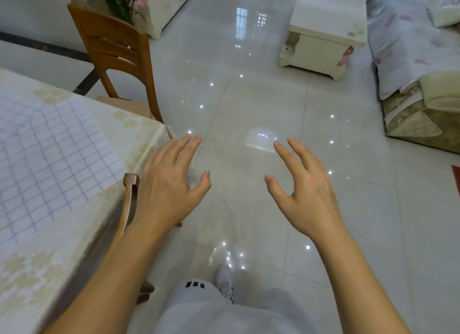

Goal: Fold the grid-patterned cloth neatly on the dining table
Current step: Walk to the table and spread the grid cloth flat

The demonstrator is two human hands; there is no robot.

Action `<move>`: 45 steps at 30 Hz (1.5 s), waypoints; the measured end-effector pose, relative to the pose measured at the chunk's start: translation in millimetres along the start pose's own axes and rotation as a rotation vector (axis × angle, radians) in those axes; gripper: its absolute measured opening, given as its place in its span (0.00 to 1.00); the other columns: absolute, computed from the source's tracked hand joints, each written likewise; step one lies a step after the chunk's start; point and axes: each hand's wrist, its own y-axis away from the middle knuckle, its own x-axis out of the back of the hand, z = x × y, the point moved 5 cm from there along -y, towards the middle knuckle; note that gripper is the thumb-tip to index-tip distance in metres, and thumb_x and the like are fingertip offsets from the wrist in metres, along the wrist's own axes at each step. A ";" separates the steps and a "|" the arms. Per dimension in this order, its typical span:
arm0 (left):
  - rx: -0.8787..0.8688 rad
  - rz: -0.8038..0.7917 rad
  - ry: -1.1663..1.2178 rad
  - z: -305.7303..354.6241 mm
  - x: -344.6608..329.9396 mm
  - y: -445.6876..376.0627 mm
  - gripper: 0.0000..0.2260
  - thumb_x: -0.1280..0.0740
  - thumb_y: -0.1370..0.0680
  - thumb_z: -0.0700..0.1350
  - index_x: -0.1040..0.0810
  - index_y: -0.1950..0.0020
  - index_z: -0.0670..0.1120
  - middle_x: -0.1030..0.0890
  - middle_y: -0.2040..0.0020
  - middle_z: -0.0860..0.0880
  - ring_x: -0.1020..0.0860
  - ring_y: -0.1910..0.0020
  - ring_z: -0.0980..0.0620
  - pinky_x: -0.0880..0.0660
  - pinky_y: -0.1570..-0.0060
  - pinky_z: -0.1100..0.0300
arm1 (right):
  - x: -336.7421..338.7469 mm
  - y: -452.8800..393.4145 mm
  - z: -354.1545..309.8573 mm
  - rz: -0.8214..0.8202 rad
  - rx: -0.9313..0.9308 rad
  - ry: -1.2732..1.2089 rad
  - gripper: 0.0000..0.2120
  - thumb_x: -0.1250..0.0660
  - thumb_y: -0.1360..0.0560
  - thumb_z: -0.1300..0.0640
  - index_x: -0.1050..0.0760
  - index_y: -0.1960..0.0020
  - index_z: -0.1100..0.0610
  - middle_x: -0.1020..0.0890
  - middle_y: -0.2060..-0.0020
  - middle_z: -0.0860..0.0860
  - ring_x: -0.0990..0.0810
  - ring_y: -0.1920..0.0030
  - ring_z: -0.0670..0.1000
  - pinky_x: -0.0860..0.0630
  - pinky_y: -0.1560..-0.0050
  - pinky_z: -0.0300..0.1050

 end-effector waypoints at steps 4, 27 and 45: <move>0.050 -0.008 -0.016 -7.7 -6.1 -31.8 0.29 0.39 0.23 0.58 0.35 0.23 0.51 0.31 0.25 0.50 0.34 0.26 0.49 0.43 0.26 0.50 | -7.3 -34.5 3.3 -0.024 0.019 -0.002 0.29 0.42 0.24 0.40 0.37 0.24 0.45 0.37 0.23 0.48 0.40 0.24 0.52 0.36 0.28 0.63; 0.528 0.110 -0.128 -11.5 -46.3 -179.1 0.28 0.39 0.23 0.57 0.34 0.24 0.51 0.30 0.26 0.49 0.33 0.27 0.47 0.38 0.27 0.44 | -61.5 -322.8 37.6 -0.368 0.468 -0.081 0.29 0.39 0.22 0.41 0.39 0.23 0.45 0.38 0.22 0.48 0.43 0.22 0.50 0.45 0.22 0.60; 1.018 0.262 -0.280 -52.3 -37.1 -115.8 0.28 0.39 0.23 0.57 0.32 0.24 0.48 0.29 0.26 0.47 0.31 0.28 0.45 0.36 0.28 0.44 | -176.1 -361.0 -78.0 -0.644 0.997 -0.167 0.28 0.35 0.22 0.44 0.36 0.25 0.50 0.34 0.25 0.51 0.35 0.26 0.52 0.34 0.29 0.63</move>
